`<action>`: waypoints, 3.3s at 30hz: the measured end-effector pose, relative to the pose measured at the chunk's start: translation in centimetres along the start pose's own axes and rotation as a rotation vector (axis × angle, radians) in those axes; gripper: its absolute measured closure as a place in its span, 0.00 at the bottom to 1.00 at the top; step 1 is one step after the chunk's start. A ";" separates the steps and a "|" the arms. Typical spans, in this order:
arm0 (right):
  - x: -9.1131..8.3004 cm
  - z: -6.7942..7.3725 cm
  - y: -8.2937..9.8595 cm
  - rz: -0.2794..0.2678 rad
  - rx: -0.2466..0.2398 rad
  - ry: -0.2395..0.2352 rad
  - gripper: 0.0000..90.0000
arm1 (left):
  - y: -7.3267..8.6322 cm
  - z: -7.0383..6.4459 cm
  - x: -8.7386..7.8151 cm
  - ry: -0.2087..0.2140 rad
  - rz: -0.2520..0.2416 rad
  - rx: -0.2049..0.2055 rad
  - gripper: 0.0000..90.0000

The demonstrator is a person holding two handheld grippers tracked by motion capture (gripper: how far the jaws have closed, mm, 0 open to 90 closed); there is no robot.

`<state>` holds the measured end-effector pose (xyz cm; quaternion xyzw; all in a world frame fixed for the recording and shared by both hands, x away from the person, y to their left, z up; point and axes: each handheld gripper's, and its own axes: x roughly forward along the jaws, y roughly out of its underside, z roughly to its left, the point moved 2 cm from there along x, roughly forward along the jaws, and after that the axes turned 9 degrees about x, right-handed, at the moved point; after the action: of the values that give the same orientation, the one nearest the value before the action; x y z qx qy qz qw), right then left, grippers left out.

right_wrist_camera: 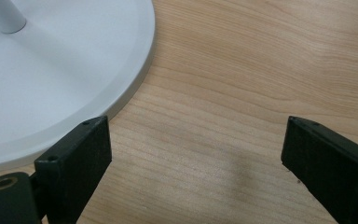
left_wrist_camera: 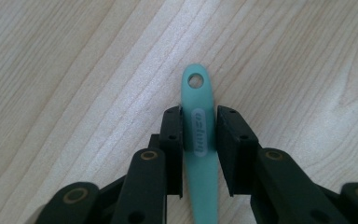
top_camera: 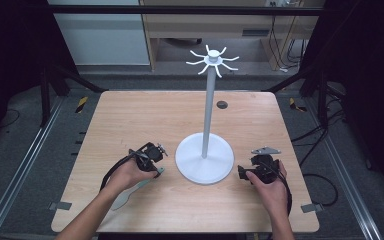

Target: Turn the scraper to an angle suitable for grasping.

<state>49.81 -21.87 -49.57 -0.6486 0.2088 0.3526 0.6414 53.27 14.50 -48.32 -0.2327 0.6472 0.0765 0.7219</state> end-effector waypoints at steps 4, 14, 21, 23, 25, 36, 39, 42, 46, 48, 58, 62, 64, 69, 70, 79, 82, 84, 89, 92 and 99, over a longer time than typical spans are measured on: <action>0.0 0.0 0.0 -0.002 -0.002 -0.001 0.10 | 0.4 -0.1 -0.3 -0.004 -0.038 -0.008 0.82; 0.0 0.1 0.0 0.001 -0.003 0.000 0.10 | 2.4 0.4 -5.0 -0.044 -0.222 -0.021 0.82; 0.0 0.1 0.0 0.002 -0.006 0.004 0.10 | 4.6 0.4 -8.5 -0.074 -0.349 -0.046 0.82; 0.0 0.1 0.0 0.003 -0.007 0.003 0.10 | 5.2 0.4 -9.2 -0.080 -0.380 -0.052 0.82; 0.0 0.1 0.0 0.003 -0.008 0.003 0.10 | 5.8 0.3 -10.0 -0.083 -0.403 -0.055 0.82; 0.1 0.2 0.1 0.004 -0.012 0.006 0.10 | 7.9 0.1 -12.6 -0.106 -0.492 -0.069 0.83; 0.1 0.2 0.1 0.007 -0.014 0.006 0.10 | 8.2 0.2 -13.1 -0.111 -0.510 -0.077 0.83; 0.1 0.3 0.1 0.007 -0.015 0.005 0.10 | 8.4 0.4 -13.6 -0.116 -0.529 -0.083 0.83; 0.1 0.3 0.1 0.007 -0.014 0.004 0.10 | 8.6 0.4 -14.3 -0.122 -0.554 -0.092 0.83; 0.1 0.3 0.1 0.008 -0.014 0.004 0.10 | 8.6 0.5 -14.6 -0.126 -0.564 -0.090 0.83; 0.1 0.3 0.1 0.006 -0.012 0.002 0.10 | 8.5 0.5 -15.8 -0.138 -0.603 -0.094 0.84; 0.1 0.3 0.1 0.007 -0.013 0.003 0.10 | 8.4 0.5 -15.7 -0.138 -0.606 -0.094 0.85; 0.1 0.3 0.1 0.007 -0.013 0.003 0.10 | 8.4 0.5 -15.8 -0.140 -0.606 -0.094 0.85; 0.1 0.3 0.1 0.006 -0.015 0.002 0.10 | 8.2 0.5 -16.3 -0.146 -0.617 -0.091 0.89; 0.1 0.3 0.1 0.007 -0.014 0.003 0.10 | 8.2 0.5 -16.4 -0.147 -0.617 -0.091 0.90; 0.1 0.3 0.1 0.006 -0.013 0.003 0.10 | 7.6 0.2 -17.4 -0.168 -0.635 -0.083 0.92; 0.1 0.3 0.1 0.005 -0.013 0.003 0.10 | 7.5 0.2 -17.9 -0.172 -0.644 -0.081 0.92; 0.1 0.3 0.0 0.004 -0.012 0.002 0.10 | 7.4 0.2 -18.2 -0.172 -0.654 -0.082 0.92; 0.1 0.2 0.0 0.002 -0.013 0.004 0.10 | 6.9 0.1 -19.1 -0.182 -0.663 -0.069 0.92; 0.1 0.3 0.0 0.002 -0.014 0.003 0.10 | 6.4 0.0 -19.9 -0.190 -0.671 -0.063 0.92; 0.0 0.2 0.0 -0.001 -0.012 0.002 0.10 | 4.8 -0.5 -21.8 -0.207 -0.685 -0.031 0.92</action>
<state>49.77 -21.66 -49.59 -0.6529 0.2071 0.3528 0.6374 47.57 22.71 -28.36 -0.4383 0.4539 -0.1369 0.7636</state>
